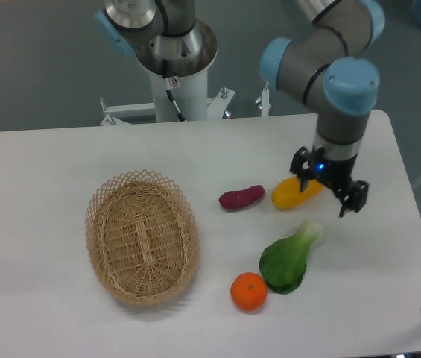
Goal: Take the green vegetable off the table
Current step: 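Move the open gripper over the green bok choy, then lower the gripper onto the bok choy stem and close it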
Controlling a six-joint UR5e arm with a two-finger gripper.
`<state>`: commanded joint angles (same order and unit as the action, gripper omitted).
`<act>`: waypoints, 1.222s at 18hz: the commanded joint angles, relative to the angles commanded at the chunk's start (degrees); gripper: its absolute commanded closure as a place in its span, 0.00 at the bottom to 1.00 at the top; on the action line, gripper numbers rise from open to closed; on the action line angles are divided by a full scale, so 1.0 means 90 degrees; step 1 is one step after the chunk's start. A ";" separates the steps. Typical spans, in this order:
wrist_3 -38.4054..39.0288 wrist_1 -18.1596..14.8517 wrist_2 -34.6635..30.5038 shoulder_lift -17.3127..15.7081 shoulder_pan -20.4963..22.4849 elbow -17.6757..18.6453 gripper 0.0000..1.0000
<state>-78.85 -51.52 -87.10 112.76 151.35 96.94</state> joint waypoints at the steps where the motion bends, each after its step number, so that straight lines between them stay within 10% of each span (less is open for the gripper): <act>1: 0.0069 0.0137 -0.0010 0.0088 -0.0058 0.0049 0.00; 22: -0.0429 0.0919 -0.0615 0.0879 -0.0030 0.0205 0.00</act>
<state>-82.71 -43.24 -92.64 120.67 151.08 98.79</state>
